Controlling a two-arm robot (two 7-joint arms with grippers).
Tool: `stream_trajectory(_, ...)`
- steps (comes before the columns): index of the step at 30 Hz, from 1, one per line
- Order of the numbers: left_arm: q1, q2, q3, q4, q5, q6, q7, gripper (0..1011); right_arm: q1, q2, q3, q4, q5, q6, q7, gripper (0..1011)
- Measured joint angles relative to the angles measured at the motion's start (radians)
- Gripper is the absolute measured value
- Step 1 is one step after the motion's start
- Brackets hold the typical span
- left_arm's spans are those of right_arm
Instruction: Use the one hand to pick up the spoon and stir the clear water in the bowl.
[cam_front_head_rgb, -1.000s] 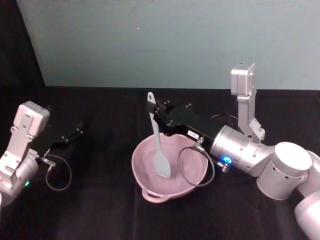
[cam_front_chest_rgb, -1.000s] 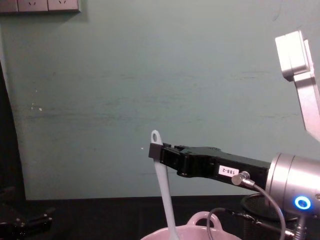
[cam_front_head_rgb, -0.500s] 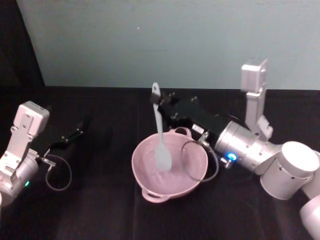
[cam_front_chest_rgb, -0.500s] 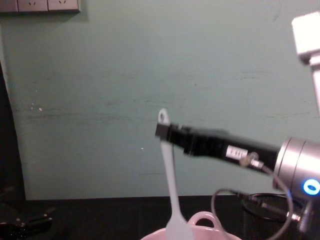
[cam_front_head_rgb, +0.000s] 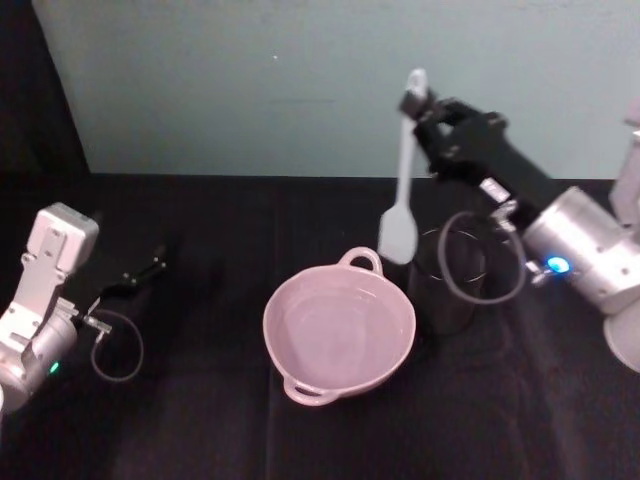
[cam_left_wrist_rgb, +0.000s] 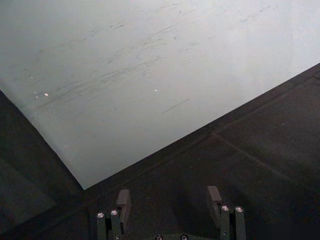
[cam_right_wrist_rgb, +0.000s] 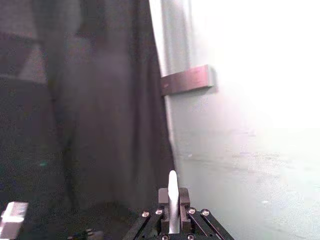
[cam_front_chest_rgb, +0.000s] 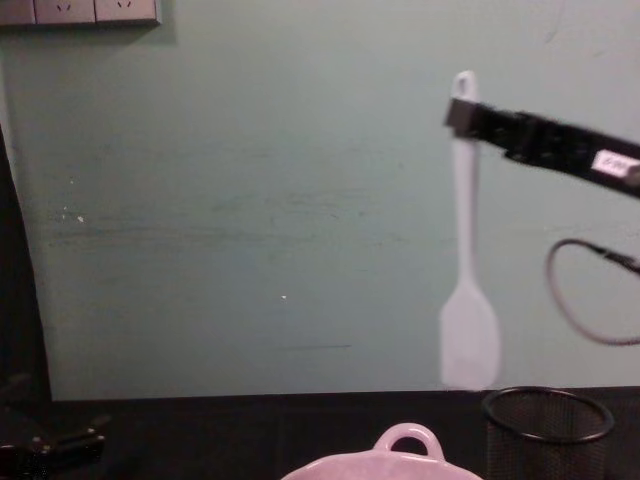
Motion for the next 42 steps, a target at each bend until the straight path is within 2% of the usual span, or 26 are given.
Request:
stream_trajectory(4,0.0,0.0,0.0,0.0,0.0,0.0,0.0,1005,-0.023,0.023,0.045,-0.014,-0.002,-0.008,-0.026,124)
stream_trajectory(11,0.0,0.0,0.0,0.0,0.0,0.0,0.0,1005,-0.036,0.027,0.086,0.002,-0.01,-0.019,-0.042,124)
stream_trajectory(18,0.0,0.0,0.0,0.0,0.0,0.0,0.0,1005,-0.033,0.013,0.098,0.053,-0.02,-0.026,-0.044,124)
stream_trajectory(27,0.0,0.0,0.0,0.0,0.0,0.0,0.0,1005,-0.001,-0.021,0.091,0.193,-0.02,-0.086,0.034,124)
stream_trajectory(30,0.0,0.0,0.0,0.0,0.0,0.0,0.0,1005,0.0,-0.028,0.091,0.215,-0.018,-0.091,0.042,124)
stream_trajectory(36,0.0,0.0,0.0,0.0,0.0,0.0,0.0,1005,0.0,-0.053,0.099,0.27,0.02,-0.094,0.063,124)
stream_trajectory(42,0.0,0.0,0.0,0.0,0.0,0.0,0.0,1005,-0.006,-0.074,0.11,0.32,0.075,-0.067,0.075,124)
